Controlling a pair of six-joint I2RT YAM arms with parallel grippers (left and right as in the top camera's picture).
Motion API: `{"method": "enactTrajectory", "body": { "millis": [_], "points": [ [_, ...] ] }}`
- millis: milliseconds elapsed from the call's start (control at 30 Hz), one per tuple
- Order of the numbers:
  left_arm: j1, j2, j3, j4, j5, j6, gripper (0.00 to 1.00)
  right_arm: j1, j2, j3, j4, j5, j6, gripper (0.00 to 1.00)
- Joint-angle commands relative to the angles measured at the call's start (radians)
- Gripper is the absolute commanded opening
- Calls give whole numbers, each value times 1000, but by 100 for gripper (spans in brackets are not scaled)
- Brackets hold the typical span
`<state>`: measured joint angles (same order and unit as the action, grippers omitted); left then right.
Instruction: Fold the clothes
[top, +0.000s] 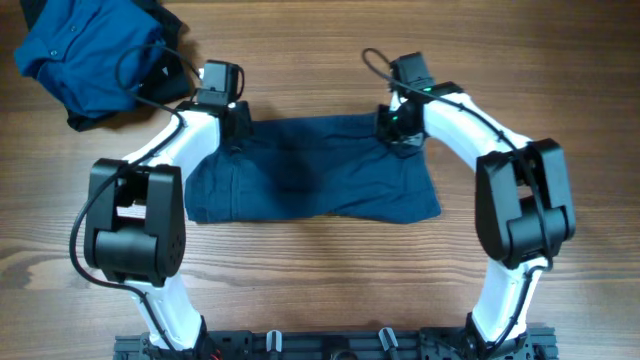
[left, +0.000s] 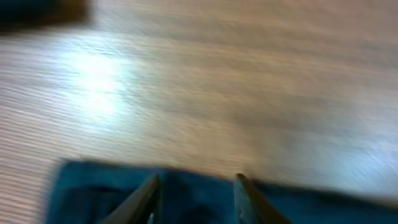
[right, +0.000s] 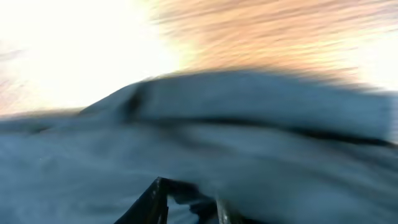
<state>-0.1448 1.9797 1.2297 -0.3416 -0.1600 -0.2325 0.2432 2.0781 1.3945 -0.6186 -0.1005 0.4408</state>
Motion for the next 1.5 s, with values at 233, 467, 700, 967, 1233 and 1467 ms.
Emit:
{"method": "enactTrajectory", "body": {
  "millis": [233, 467, 700, 967, 1233, 1467],
  "points": [
    [69, -90, 2, 48, -257, 20, 44, -151, 14, 81, -223, 368, 8, 36],
    [29, -307, 2, 56, -256, 20, 51, -151, -35, 326, -454, 362, 4, 52],
    [0, -490, 1, -158, -64, 19, 64, -151, -162, 401, -651, 224, -13, 91],
    [56, -495, 1, -383, 235, 16, 80, -151, -332, 394, -817, 144, -21, 100],
    [76, -484, -8, -501, 314, 17, 94, -151, -450, 271, -890, 129, -60, 100],
    [76, -410, -50, -505, 351, 17, 98, -151, -455, 107, -812, 21, -100, 97]
  ]
}}
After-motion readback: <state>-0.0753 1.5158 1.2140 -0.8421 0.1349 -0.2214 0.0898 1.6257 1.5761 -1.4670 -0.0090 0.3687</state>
